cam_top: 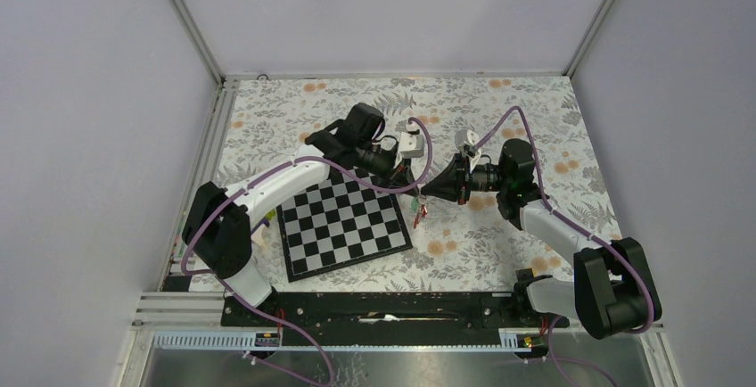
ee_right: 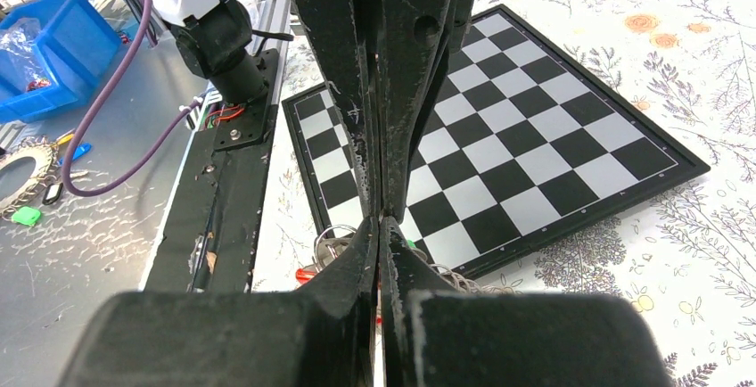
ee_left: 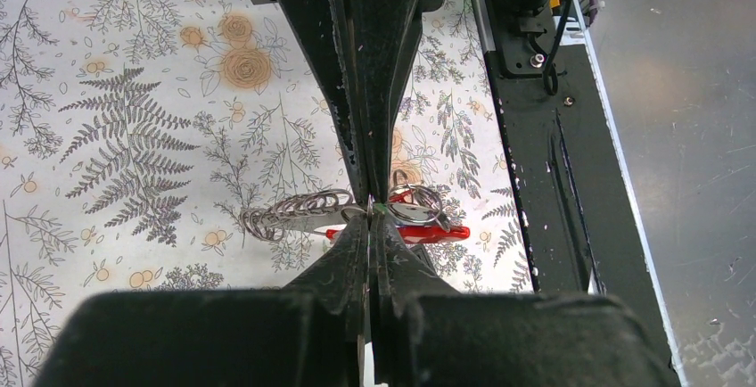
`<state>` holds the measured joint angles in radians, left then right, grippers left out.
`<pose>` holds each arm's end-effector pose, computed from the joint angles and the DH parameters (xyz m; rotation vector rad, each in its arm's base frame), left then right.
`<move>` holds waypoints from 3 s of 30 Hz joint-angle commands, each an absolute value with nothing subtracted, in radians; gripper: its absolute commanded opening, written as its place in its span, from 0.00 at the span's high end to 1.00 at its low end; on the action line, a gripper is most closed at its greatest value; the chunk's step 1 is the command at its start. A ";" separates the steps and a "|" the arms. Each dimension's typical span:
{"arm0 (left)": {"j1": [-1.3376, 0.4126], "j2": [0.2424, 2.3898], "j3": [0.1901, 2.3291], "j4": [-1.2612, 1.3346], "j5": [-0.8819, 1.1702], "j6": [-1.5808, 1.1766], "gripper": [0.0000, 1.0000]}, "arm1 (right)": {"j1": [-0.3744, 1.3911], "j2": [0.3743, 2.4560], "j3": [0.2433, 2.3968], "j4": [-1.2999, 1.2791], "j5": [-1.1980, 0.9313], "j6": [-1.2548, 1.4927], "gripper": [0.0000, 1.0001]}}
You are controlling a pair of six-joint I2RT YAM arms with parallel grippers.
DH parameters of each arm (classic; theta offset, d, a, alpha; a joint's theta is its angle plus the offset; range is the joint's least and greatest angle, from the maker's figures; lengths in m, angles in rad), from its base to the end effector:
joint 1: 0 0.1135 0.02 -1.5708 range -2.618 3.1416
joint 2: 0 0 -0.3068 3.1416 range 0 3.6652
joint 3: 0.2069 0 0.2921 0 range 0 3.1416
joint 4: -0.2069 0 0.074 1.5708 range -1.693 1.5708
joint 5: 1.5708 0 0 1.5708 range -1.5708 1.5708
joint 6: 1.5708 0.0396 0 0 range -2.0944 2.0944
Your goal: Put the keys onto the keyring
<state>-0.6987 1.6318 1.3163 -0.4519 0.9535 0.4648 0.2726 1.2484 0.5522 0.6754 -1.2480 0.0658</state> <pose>0.2846 -0.2813 0.3208 1.5941 1.5553 -1.2237 0.2472 0.1081 0.2654 -1.1334 1.2986 1.2320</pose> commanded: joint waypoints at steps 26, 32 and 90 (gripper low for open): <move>-0.784 1.683 1.582 -0.775 0.635 0.561 1.00 | 0.268 1.236 0.578 0.687 -1.210 0.012 0.59; -0.788 1.687 1.591 -0.775 0.647 0.552 1.00 | 0.277 1.254 0.580 0.684 -1.218 0.006 0.63; -0.749 1.542 1.324 -0.501 0.641 0.627 0.49 | 0.302 1.271 0.615 0.619 -1.269 -0.050 1.00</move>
<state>-0.7681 1.6382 1.3888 -0.6582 0.6590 0.5827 0.3069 1.2934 0.5667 0.5869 -1.2251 -0.0513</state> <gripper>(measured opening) 0.454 0.018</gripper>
